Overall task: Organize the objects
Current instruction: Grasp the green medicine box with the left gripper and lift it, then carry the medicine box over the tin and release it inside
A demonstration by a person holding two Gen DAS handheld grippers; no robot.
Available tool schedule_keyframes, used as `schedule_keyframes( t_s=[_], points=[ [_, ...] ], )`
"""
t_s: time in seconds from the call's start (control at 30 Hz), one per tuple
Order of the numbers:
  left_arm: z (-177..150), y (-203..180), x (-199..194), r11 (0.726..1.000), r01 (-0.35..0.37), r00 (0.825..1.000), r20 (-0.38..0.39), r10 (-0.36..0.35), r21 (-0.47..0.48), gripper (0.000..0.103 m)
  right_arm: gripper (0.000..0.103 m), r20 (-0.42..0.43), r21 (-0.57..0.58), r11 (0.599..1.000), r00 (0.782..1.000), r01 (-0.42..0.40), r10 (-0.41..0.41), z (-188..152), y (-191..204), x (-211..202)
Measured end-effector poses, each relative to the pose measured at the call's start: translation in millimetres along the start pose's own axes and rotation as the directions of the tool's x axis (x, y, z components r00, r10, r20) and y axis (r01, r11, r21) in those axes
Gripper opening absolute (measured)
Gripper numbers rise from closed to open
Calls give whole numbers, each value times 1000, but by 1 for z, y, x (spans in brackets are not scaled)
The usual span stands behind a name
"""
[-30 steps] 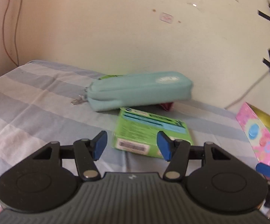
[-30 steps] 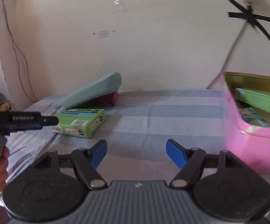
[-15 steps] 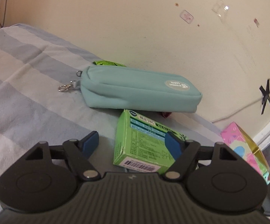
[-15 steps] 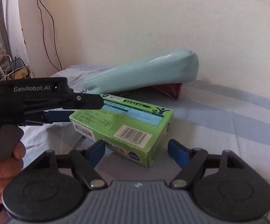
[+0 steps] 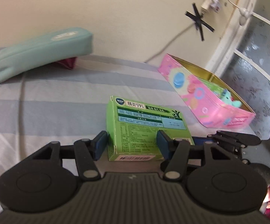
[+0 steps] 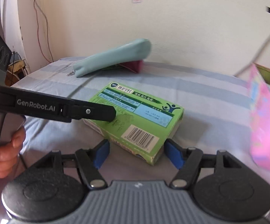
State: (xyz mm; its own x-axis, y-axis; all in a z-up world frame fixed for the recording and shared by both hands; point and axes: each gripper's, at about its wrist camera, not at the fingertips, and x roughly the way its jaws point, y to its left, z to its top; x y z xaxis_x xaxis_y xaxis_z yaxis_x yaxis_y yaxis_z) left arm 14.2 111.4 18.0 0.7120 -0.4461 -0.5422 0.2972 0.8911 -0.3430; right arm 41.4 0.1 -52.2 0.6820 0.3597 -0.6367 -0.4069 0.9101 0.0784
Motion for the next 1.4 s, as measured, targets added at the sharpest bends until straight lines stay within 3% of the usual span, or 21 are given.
schedule_keyframes(
  t_s=[0.2,0.33,0.53,0.73,0.9,1.1,1.2,1.3,1.4],
  points=[
    [-15,-56,11,992,71,997,-31,-68,109,60,67,55,134,990,997,51,-59,-41,-35,-53],
    [-9,-87,14,986,100,995,-10,-99,133,60,67,122,194,975,984,109,-134,-57,-49,-81],
    [22,-145,16,964,130,988,55,-146,231,60,67,257,220,958,937,184,-239,-55,-72,-127],
    [60,-199,49,943,146,981,79,-177,300,60,67,322,254,933,888,254,-329,-36,-125,-151],
    [86,-238,99,940,143,982,77,-174,311,60,67,319,292,912,870,287,-376,-21,-189,-146],
    [103,-263,161,943,94,989,78,-125,321,61,67,246,348,888,885,301,-396,-10,-254,-117],
    [107,-265,188,943,48,994,73,-76,330,61,69,198,345,878,888,333,-415,-2,-272,-96],
    [108,-264,205,941,-36,998,61,17,336,62,79,158,348,852,871,392,-465,6,-282,-76],
    [101,-255,196,944,-26,999,50,10,330,62,78,179,394,845,872,361,-456,1,-283,-75]
  ],
)
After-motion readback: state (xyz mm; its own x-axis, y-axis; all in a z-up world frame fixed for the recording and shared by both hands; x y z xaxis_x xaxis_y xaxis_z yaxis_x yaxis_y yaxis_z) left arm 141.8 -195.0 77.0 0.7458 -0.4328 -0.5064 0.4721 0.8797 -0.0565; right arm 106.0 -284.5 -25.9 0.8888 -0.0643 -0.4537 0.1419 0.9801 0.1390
